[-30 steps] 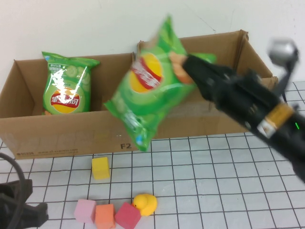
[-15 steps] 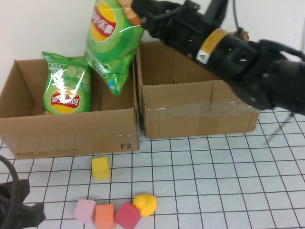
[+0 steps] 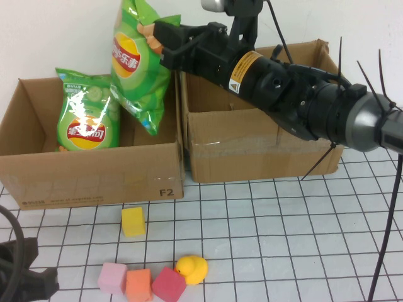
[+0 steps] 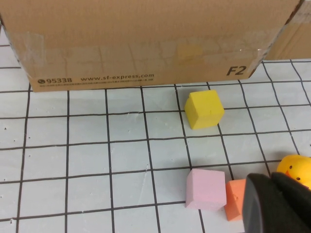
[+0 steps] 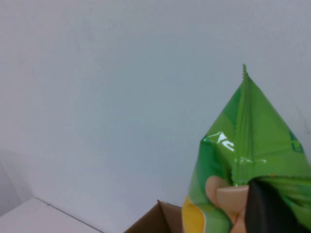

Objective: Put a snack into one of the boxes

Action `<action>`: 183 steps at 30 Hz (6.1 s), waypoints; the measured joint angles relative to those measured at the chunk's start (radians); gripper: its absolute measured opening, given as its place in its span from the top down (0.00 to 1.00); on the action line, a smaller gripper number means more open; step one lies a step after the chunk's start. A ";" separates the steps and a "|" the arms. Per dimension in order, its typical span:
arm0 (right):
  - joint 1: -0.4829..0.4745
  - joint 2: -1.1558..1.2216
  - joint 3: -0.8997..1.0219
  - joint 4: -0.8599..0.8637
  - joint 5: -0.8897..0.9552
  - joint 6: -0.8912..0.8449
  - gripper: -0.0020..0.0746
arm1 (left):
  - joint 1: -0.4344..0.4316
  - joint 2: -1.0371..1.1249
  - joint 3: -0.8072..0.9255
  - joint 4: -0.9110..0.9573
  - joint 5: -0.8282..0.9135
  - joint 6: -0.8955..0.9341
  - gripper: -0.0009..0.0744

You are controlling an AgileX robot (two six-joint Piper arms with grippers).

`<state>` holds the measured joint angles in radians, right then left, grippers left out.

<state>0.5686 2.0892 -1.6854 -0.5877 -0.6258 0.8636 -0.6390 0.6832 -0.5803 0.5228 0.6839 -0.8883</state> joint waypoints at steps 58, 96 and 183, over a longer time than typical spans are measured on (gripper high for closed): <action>-0.247 -0.856 0.814 -1.184 0.282 0.332 0.96 | 0.000 -0.174 -0.020 0.149 -0.029 0.009 0.99; -0.253 -1.484 1.071 0.833 1.338 -1.567 0.98 | 0.000 -0.441 0.116 0.284 0.097 0.054 0.99; -0.253 -1.786 1.069 0.787 1.483 -1.228 0.98 | 0.000 -0.552 0.247 0.177 0.052 0.109 0.99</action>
<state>0.3159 0.3034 -0.6165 0.1998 0.8568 -0.3646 -0.6390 0.1316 -0.3329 0.6995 0.7355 -0.7798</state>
